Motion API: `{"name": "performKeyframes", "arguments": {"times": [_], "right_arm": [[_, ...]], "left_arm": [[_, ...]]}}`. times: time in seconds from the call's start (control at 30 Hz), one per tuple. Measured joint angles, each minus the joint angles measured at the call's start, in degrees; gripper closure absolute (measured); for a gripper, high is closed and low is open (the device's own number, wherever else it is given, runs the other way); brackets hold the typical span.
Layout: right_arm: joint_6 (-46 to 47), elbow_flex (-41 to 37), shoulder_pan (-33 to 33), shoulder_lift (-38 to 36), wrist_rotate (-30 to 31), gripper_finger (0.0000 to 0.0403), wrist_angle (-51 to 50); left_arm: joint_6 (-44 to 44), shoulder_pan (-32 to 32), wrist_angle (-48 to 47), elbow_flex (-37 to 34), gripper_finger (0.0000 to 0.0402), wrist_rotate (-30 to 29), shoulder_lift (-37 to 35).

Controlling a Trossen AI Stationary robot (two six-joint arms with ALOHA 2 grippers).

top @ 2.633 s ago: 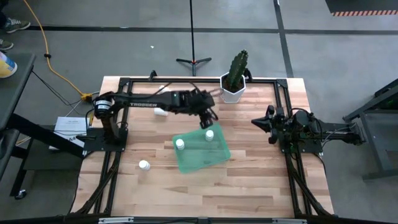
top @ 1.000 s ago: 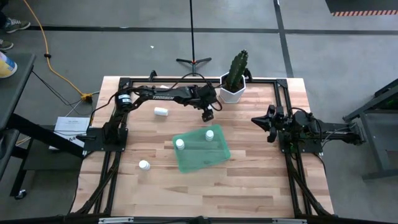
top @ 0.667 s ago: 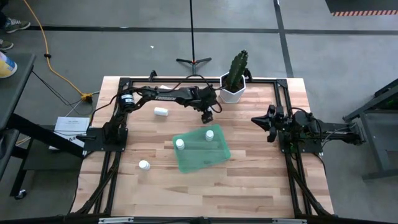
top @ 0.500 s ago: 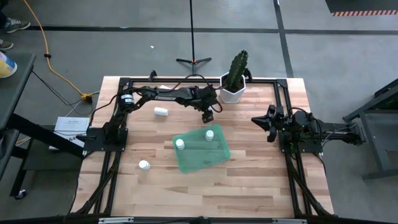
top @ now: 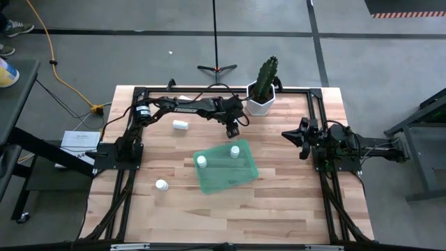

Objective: Pick and place pill bottles into a basket
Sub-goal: Put the white pill bottle into the green bin

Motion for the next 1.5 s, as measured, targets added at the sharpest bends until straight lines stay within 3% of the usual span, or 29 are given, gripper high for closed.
{"name": "performKeyframes", "arguments": {"times": [0.37, 0.63, 1.07, 1.5], "right_arm": [[0.0, 0.0, 0.0, 0.0, 0.0, 0.0391, 0.0], [0.0, 0.0, 0.0, 0.0, 0.0, 0.0391, 0.0], [-0.1, 0.0, 0.0, 0.0, 0.0, 0.0391, 0.0], [-0.2, 0.0, 0.0, 0.0, 0.0, 0.0391, 0.0]], "left_arm": [[-3.5, 0.0, -2.3, 1.1, 0.0181, -1.7, -0.3], [-3.5, -1.9, -9.2, 10.5, 0.0189, -1.6, -0.5], [-2.2, -13.5, -18.7, 25.4, 0.0189, -2.6, -0.6], [-11.5, -23.8, -29.1, 26.5, 0.0189, -8.6, -0.6]]}}
